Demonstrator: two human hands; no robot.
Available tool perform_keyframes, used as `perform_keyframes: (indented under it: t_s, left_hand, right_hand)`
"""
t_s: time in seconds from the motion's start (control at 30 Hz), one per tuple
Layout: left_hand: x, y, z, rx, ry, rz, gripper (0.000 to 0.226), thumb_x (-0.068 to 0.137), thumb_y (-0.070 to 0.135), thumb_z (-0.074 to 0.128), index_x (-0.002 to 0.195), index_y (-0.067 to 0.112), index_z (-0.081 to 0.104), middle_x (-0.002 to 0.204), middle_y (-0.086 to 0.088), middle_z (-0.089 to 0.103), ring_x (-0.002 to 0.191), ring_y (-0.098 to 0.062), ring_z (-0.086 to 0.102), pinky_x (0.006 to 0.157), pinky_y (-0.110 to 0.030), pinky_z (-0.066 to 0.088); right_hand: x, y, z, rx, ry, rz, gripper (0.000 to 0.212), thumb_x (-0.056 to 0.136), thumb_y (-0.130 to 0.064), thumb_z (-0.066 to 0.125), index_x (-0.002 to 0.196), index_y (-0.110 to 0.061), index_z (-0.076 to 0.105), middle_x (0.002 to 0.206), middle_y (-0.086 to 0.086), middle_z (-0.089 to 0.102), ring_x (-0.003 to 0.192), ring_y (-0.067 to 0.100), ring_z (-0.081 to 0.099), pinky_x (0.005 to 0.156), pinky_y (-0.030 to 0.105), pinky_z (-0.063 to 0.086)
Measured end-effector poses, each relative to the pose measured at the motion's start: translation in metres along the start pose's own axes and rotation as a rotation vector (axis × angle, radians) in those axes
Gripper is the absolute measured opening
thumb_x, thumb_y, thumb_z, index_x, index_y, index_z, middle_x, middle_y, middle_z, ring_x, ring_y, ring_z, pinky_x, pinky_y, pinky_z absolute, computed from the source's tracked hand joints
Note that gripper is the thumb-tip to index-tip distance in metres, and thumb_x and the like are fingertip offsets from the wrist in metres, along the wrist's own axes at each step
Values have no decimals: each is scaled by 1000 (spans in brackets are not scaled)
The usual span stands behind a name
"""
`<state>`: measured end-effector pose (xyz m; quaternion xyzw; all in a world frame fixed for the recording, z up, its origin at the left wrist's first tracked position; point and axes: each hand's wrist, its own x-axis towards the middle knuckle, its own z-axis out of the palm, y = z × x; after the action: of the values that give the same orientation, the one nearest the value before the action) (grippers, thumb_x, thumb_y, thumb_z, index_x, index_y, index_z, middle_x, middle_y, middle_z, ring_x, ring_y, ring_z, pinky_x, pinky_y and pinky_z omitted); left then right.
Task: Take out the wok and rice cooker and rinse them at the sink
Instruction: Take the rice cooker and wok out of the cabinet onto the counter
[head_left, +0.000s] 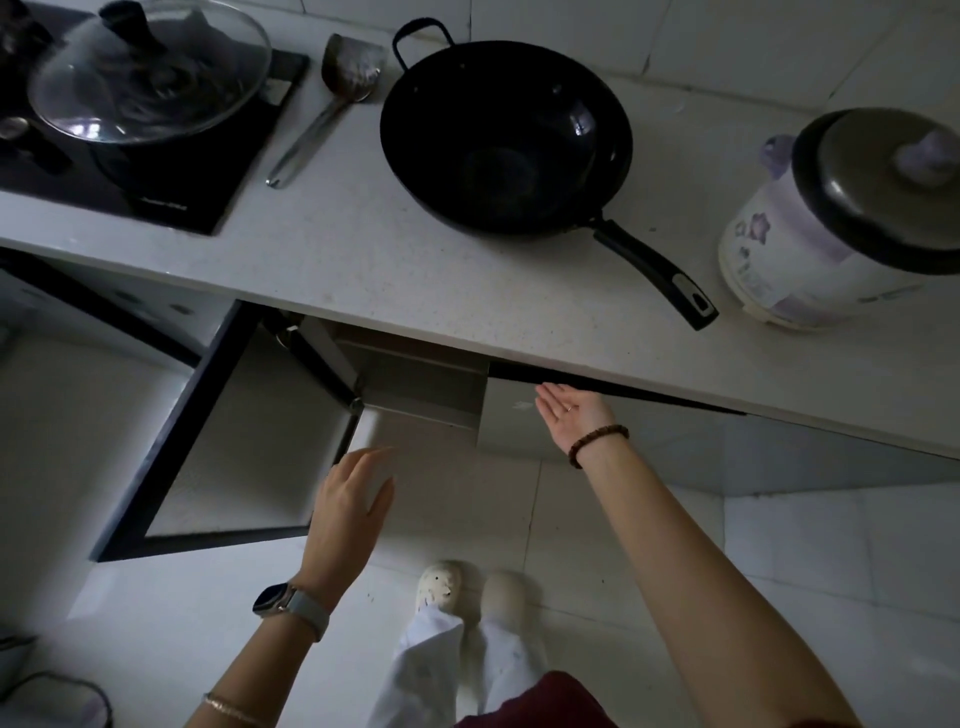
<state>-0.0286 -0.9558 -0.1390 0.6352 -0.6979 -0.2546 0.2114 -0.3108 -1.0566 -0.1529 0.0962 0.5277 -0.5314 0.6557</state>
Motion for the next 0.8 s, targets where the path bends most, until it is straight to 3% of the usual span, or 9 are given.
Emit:
perform_keyframes:
  t_s: [0.13, 0.33, 0.43, 0.53, 0.7, 0.8]
  left_hand:
    - [3, -3, -3, -6, 35, 10, 33, 89, 6, 64, 120, 15, 62, 116, -1, 61, 105, -19, 59, 89, -28, 44]
    - [3, -5, -3, -12, 69, -37, 31, 91, 11, 63, 122, 16, 62, 119, -1, 61, 109, -21, 59, 92, -46, 49]
    - [1, -3, -5, -9, 87, -38, 31, 91, 12, 63, 122, 15, 62, 120, -2, 61, 110, -22, 58, 93, -48, 49]
    - [-2, -3, -9, 4, 107, -52, 31, 91, 11, 63, 121, 14, 62, 120, -4, 61, 110, -25, 58, 93, -49, 48]
    - [-8, -1, -21, 30, 175, -77, 29, 90, 10, 63, 119, 10, 64, 117, -8, 62, 107, -28, 59, 93, -48, 48]
    - [-14, -6, -33, 30, 244, -64, 28, 88, 4, 64, 116, 7, 66, 114, -11, 63, 103, -31, 61, 89, -47, 50]
  right_hand:
    - [10, -3, 5, -2, -6, -11, 47, 95, 11, 35, 142, 5, 31, 146, 18, 40, 134, 29, 41, 106, 36, 38]
    - [7, -1, 6, -121, -44, -35, 53, 95, 7, 36, 146, -7, 29, 148, 9, 40, 136, 25, 39, 111, 37, 35]
    - [4, 0, 2, -296, -60, -4, 53, 98, -5, 43, 148, -12, 27, 144, 10, 44, 133, 27, 42, 109, 38, 37]
    - [-10, 0, 0, -639, -73, -28, 55, 97, -16, 51, 148, -13, 28, 143, 11, 45, 128, 26, 47, 109, 40, 38]
    - [-52, 12, 1, -1147, -139, -513, 51, 94, -27, 56, 141, -16, 40, 141, 2, 48, 123, 14, 48, 95, 23, 38]
    - [-75, 20, 1, -1315, -224, -798, 52, 93, -28, 58, 140, -18, 41, 142, -3, 45, 124, 7, 43, 98, 20, 35]
